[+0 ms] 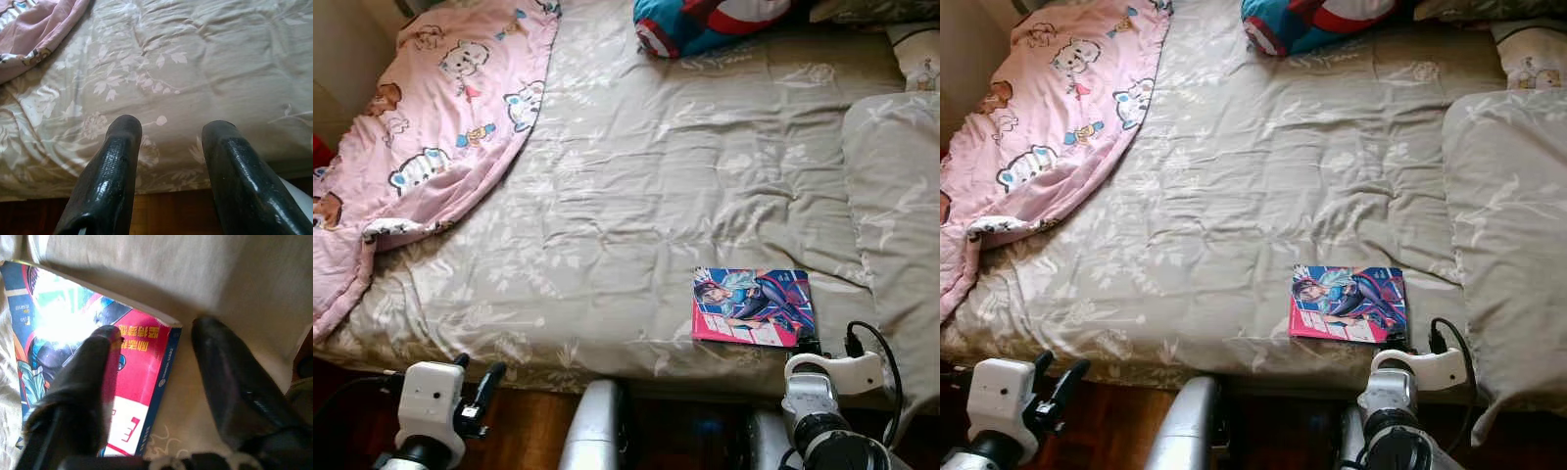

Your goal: Clean up the room

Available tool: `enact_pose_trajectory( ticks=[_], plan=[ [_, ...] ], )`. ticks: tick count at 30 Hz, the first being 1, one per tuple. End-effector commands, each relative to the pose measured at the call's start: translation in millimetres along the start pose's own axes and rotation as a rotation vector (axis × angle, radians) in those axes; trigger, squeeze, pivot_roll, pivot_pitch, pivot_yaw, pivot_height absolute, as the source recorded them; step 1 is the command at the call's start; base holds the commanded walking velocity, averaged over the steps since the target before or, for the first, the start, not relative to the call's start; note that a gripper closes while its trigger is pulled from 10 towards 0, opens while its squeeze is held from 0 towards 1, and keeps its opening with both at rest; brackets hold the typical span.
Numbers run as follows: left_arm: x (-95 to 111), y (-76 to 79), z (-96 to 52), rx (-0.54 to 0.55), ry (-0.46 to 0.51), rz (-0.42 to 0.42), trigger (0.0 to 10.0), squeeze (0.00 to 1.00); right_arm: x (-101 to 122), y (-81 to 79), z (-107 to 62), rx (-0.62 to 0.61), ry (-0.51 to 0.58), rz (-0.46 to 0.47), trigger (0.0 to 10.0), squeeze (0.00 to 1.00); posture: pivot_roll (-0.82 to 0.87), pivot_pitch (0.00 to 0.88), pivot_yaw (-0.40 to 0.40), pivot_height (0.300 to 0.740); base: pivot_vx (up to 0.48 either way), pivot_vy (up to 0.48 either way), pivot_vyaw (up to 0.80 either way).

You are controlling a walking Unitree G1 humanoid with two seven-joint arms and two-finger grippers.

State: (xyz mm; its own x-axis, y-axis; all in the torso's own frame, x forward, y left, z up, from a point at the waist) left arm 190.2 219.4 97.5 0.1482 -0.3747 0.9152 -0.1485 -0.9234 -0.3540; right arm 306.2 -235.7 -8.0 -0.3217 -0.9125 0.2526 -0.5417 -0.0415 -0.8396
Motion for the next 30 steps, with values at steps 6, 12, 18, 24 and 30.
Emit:
enact_pose_trajectory(
  ticks=[6,12,18,24,30],
  plan=[
    [-11.2,5.8,14.9,0.007,-0.016,-0.002,10.0,0.0,1.2,19.4,-5.7,-0.039,0.026,-0.007,10.0,0.0,0.24,0.212,0.148,0.653,0.0,0.0,0.0],
    [-16.9,9.9,33.8,0.026,-0.002,-0.024,10.0,0.0,-0.2,7.0,-6.3,0.065,0.027,-0.264,10.0,0.0,0.17,0.162,0.108,0.653,0.0,0.0,0.0],
    [-32.9,20.8,56.9,0.045,-0.029,-0.095,10.0,0.0,-8.1,-8.1,-12.0,0.249,0.023,-0.658,10.0,0.0,0.11,0.115,0.073,0.653,0.0,0.0,0.0],
    [-40.9,33.2,80.2,0.054,-0.044,-0.166,10.0,0.0,-7.0,-1.7,-20.6,0.358,0.013,-0.825,10.0,0.0,0.04,0.057,0.045,0.653,0.0,0.0,0.0],
    [-53.4,41.1,93.0,0.044,-0.081,-0.173,10.0,0.0,-11.9,8.5,-25.2,0.362,-0.016,-0.883,10.0,0.0,0.0,0.012,0.033,0.657,0.0,0.0,0.0]
  ],
)
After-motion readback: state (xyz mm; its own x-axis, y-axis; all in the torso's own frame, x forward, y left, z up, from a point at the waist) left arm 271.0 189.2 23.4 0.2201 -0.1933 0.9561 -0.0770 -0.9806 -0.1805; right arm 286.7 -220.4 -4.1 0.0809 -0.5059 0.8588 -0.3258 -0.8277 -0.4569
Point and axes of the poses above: a point about 5 cm out from each wrist's last joint towards the gripper, its own z axis pointing out of the wrist towards the gripper, its own x axis along the axis of the wrist's last joint, y = z × x, the point moved 2 cm from there along z, pointing out of the wrist towards the gripper, and after that the axes turned 12 degrees about z, right-handed, at the moved point
